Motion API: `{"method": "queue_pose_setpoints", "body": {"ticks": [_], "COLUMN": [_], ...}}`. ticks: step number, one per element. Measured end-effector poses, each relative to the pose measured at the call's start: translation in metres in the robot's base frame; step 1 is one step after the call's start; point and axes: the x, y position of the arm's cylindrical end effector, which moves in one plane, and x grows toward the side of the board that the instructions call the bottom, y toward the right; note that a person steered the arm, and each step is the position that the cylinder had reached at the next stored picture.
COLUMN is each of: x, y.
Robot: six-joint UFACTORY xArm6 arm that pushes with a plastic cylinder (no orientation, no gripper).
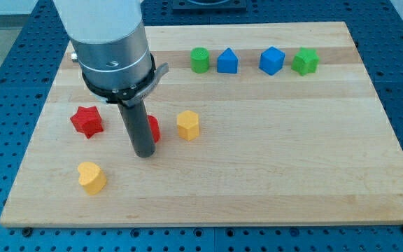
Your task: Drag yellow heart on right side of yellow hexagon
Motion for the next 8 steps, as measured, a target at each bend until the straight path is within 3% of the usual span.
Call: {"method": "queue_pose_setpoints", "body": {"ticks": [2,5,7,8], "x": [-0.011,0.008,0.013,0.013], "y": [-0.002,-0.008,-0.111,-0.119]}}
